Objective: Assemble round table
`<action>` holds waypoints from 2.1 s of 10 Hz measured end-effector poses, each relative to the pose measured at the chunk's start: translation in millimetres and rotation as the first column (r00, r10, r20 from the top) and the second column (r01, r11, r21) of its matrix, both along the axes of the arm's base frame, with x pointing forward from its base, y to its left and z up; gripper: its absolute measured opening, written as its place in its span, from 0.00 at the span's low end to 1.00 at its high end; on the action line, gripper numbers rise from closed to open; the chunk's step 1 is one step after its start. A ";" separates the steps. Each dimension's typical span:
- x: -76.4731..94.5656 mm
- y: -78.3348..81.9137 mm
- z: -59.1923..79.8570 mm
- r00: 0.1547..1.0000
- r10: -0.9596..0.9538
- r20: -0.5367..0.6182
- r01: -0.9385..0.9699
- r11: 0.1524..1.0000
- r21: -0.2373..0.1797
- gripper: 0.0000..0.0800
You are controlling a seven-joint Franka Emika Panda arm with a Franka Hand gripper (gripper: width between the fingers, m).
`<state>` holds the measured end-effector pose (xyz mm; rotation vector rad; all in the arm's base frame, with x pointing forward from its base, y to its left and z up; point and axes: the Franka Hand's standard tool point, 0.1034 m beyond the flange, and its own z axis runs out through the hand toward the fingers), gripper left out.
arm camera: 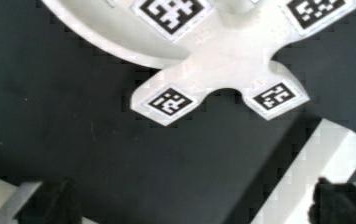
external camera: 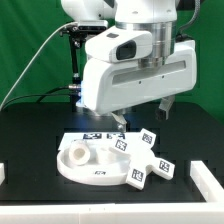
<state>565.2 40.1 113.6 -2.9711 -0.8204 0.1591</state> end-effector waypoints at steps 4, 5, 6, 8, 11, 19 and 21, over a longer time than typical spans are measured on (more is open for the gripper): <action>1.1 2.4 -1.8 1.000 0.012 -0.027 -0.012 1.000 -0.023 0.81; 7.7 9.0 -4.2 0.998 0.030 -0.049 -0.031 0.999 -0.033 0.81; 9.4 15.7 -10.2 0.998 0.040 -0.055 -0.042 0.999 -0.031 0.81; 3.8 18.0 -10.6 0.996 0.026 -0.081 -0.029 0.999 -0.029 0.81; -8.5 21.4 -14.6 0.960 0.052 -0.275 -0.082 0.992 -0.098 0.81; -16.1 22.5 -36.1 0.932 -0.011 -0.363 -0.069 0.976 -0.205 0.81; -14.9 4.9 -45.1 0.934 -0.013 -0.358 -0.056 0.982 -0.181 0.81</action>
Offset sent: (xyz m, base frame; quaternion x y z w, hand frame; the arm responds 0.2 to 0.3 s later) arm 0.0195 -0.0082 -0.0014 -0.0725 -0.0993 -0.0178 0.9923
